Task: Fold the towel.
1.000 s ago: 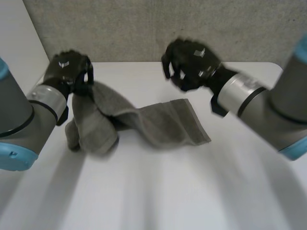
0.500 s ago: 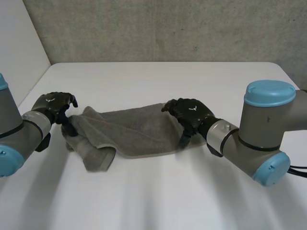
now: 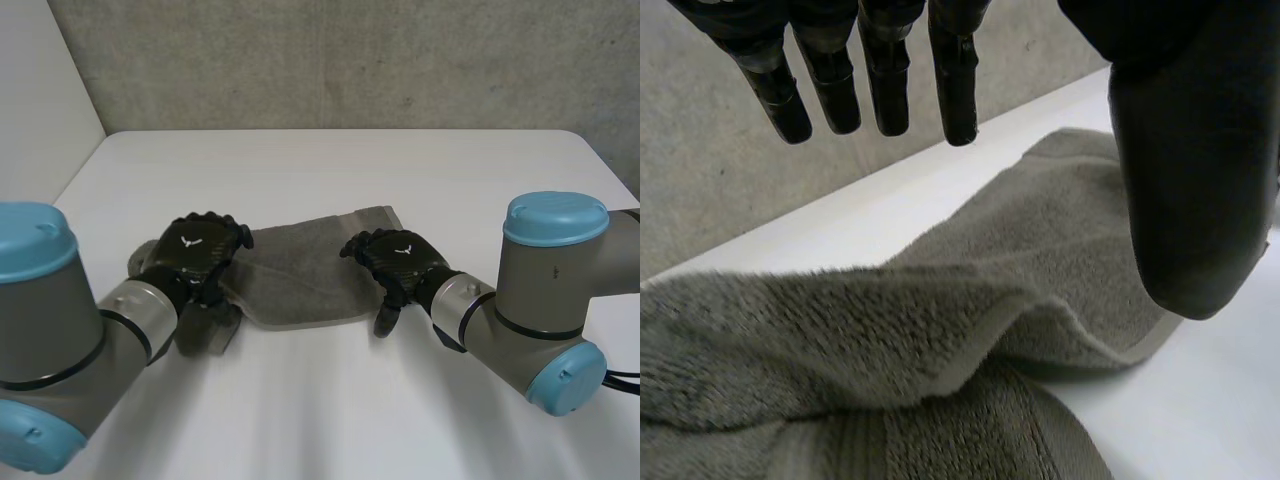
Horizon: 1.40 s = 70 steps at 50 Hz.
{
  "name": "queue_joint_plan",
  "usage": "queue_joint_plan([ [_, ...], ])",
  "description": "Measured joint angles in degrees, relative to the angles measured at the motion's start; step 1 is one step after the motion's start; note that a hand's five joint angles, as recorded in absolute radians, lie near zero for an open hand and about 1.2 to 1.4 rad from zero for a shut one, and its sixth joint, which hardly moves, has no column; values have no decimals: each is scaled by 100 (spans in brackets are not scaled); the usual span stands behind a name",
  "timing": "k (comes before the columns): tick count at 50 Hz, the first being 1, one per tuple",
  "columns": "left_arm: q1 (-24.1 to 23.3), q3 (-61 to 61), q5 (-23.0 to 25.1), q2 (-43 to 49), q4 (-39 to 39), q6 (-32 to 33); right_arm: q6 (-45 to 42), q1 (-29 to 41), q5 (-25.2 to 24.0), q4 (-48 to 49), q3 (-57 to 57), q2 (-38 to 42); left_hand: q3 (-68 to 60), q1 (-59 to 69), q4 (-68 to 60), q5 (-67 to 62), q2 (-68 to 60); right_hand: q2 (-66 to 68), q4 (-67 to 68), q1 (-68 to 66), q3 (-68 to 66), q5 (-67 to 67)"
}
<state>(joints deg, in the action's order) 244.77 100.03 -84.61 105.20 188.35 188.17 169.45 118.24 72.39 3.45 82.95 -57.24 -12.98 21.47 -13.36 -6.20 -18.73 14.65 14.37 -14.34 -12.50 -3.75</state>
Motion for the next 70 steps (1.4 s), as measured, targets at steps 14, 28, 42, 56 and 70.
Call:
queue_joint_plan([
  [14,-15,-356,-214,1005,431,845,37,-53,-2,30,-25,107,0,3813,0,-4322,-4142,0,0,0,0,0],
  [28,-273,-737,-235,934,575,1055,145,44,241,105,-221,241,0,5296,0,-5984,-5708,-7,0,24,0,0],
  [42,-293,-646,-195,-244,318,-686,534,254,456,414,-471,667,0,5298,0,-5985,-5708,-7,0,83,0,0],
  [56,-1,-584,-183,-510,-28,-986,887,262,707,732,-1030,1372,0,5299,0,-5985,-5709,4506,0,-4390,0,-4530],
  [70,24,-292,-222,70,445,-978,420,-570,62,1184,227,-1049,0,5319,0,-6010,-5749,6063,0,-6146,0,-6283],
])
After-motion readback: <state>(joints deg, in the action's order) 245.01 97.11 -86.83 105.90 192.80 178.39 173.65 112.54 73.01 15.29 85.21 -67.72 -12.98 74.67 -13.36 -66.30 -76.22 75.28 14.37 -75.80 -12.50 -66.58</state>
